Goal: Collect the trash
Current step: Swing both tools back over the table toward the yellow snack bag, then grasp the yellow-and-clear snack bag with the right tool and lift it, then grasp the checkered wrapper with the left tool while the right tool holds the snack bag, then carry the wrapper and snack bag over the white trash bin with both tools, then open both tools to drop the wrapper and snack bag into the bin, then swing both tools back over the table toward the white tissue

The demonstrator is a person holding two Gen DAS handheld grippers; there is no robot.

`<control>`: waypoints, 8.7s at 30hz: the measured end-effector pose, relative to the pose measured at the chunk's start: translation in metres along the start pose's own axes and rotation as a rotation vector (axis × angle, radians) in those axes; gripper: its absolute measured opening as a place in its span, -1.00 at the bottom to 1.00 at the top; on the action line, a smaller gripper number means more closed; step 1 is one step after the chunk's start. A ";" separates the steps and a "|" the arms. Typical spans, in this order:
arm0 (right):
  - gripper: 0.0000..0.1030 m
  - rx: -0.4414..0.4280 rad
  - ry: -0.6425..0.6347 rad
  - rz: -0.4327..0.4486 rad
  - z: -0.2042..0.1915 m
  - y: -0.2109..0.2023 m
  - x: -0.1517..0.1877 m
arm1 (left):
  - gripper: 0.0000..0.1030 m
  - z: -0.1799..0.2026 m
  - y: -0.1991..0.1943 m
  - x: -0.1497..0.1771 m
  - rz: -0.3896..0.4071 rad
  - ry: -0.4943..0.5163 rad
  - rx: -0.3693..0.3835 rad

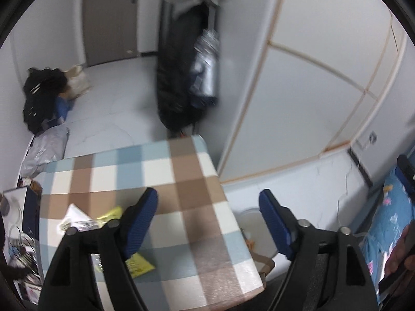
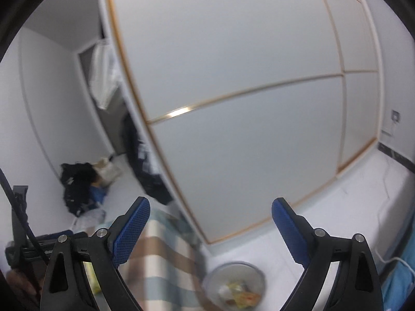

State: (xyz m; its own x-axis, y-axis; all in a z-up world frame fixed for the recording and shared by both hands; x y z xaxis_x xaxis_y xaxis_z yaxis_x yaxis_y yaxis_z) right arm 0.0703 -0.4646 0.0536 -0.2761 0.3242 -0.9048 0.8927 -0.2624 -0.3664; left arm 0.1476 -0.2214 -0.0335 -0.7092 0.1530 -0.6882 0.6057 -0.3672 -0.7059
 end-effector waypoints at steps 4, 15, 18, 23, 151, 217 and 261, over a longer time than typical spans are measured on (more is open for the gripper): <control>0.98 -0.036 -0.035 0.033 -0.046 -0.001 -0.002 | 0.59 -0.039 -0.028 -0.006 0.087 -0.044 -0.040; 0.98 -0.159 -0.127 -0.073 -0.161 0.034 0.043 | 0.75 -0.164 -0.072 -0.003 0.209 -0.197 -0.199; 0.98 -0.196 -0.157 -0.127 -0.189 0.049 0.064 | 0.75 -0.189 -0.076 0.006 0.222 -0.249 -0.217; 0.97 -0.253 -0.280 -0.209 -0.244 0.065 0.106 | 0.75 -0.227 -0.074 0.019 0.252 -0.322 -0.242; 0.31 -0.183 0.015 -0.215 -0.069 0.013 0.025 | -0.75 0.031 -0.006 -0.028 -0.014 0.163 0.189; 0.73 0.042 0.444 -0.830 0.180 0.155 0.294 | 0.00 0.176 0.245 0.153 -0.784 0.485 0.045; 0.73 -0.297 -0.096 -0.373 -0.180 0.090 0.081 | 0.52 -0.145 -0.026 -0.021 0.061 -0.197 -0.185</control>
State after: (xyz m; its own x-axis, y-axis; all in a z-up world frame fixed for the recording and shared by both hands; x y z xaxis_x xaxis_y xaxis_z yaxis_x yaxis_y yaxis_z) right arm 0.1927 -0.2982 -0.0136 -0.6156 0.2581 -0.7446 0.7859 0.1312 -0.6043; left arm 0.1986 -0.0822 -0.0252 -0.7151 -0.0522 -0.6971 0.6921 -0.1935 -0.6954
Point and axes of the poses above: each gripper's, at about its wrist camera, not at the fingertips, and y roughly the way its jaws point, z to its right, x to its underside, the point moved 9 cm from there along y, roughly the way its jaws point, and after that the axes turned 3 degrees about z, right-handed, at the moved point
